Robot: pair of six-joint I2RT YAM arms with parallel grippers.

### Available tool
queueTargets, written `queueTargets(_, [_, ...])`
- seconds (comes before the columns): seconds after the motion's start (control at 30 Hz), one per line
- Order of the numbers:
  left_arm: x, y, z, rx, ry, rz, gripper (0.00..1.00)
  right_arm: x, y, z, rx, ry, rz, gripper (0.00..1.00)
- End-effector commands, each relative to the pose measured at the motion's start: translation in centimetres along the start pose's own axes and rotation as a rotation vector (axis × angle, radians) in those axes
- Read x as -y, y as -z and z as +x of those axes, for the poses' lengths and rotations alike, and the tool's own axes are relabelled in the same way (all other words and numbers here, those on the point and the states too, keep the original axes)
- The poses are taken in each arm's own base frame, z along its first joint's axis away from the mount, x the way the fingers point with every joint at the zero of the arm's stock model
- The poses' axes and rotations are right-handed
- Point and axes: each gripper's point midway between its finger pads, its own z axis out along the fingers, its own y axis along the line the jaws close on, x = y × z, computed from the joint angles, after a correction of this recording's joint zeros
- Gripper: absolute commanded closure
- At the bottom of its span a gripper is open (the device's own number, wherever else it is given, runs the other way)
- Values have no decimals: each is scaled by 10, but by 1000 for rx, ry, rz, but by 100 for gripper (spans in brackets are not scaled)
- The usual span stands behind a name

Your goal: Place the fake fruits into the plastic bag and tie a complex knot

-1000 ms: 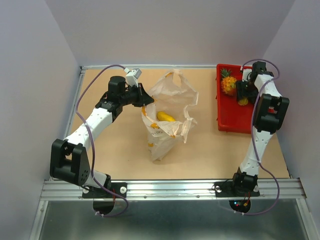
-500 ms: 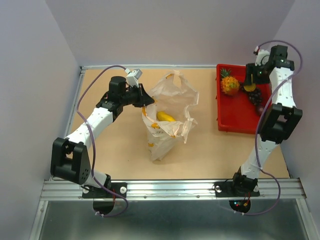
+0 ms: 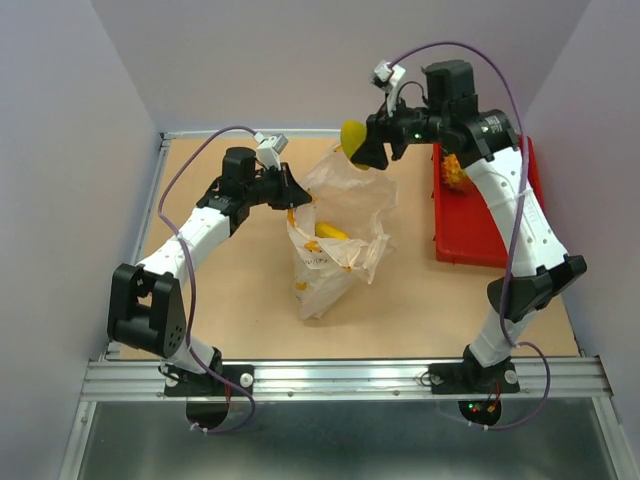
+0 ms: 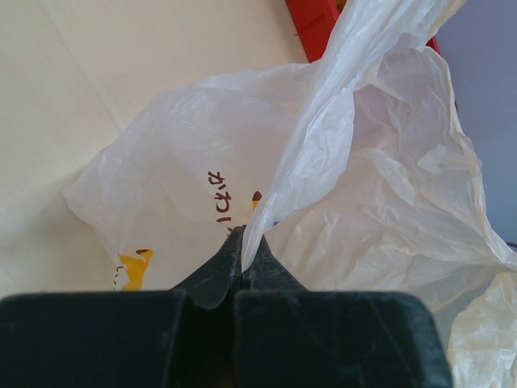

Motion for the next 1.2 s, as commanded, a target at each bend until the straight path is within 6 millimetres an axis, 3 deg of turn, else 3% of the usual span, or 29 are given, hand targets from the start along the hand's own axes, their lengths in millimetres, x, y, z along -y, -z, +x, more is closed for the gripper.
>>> queueTargets(0.0, [16,6,-27,63,-55,41,100,-32,-21,17,-47,54,-54,70])
queueTargets(0.1, [15,6,-26,65,-54,37,100,-45,-33,45,-111,58,-76,64])
queueTargets(0.13, [14,6,-24,63,-51,36,100,-47,-35,55,-134,42,-81,45])
queueTargets(0.17, [15,7,-25,65,-54,37,100,-48,-35,57,-139,38,-82,35])
queueTargets(0.2, [15,7,-25,66,-56,35,100,-47,-35,57,-138,37,-74,13])
queueTargets(0.27, [14,7,-25,64,-55,35,100,-42,-31,45,-114,52,-34,5])
queueTargets(0.37, [14,7,-25,63,-54,34,100,-22,-20,17,-37,39,88,4])
queueTargets(0.4, [14,6,-25,63,-54,34,100,-6,-6,-5,47,37,143,1])
queueTargets(0.47, [14,6,-25,63,-53,34,100,10,6,-23,124,-6,186,0])
queueTargets(0.5, [13,5,-24,60,-47,33,100,32,16,-34,156,-13,245,0])
queueTargets(0.53, [13,5,-23,58,-48,34,100,45,21,-38,173,-47,278,0])
queueTargets(0.57, [13,5,-24,60,-48,35,100,78,38,-39,192,-88,356,0])
queueTargets(0.67, [14,5,-26,64,-50,36,100,140,56,-36,224,-205,499,5])
queueTargets(0.77, [15,7,-25,66,-49,36,100,213,77,-8,197,-265,683,7])
queueTargets(0.83, [14,8,-24,64,-44,35,100,246,72,21,139,-294,767,7])
queueTargets(0.87, [14,8,-23,63,-42,37,100,252,79,23,138,-298,797,7])
queueTargets(0.97, [13,9,-22,63,-43,33,100,297,79,72,48,-337,889,8])
queueTargets(1.0, [12,9,-21,63,-43,30,100,310,69,86,33,-350,898,9])
queueTargets(1.03, [11,9,-21,64,-40,26,100,329,85,102,27,-378,947,10])
queueTargets(1.1, [11,10,-21,68,-40,26,100,349,89,117,7,-376,982,11])
queueTargets(1.17, [9,10,-19,66,-38,24,100,365,81,140,-35,-368,976,11])
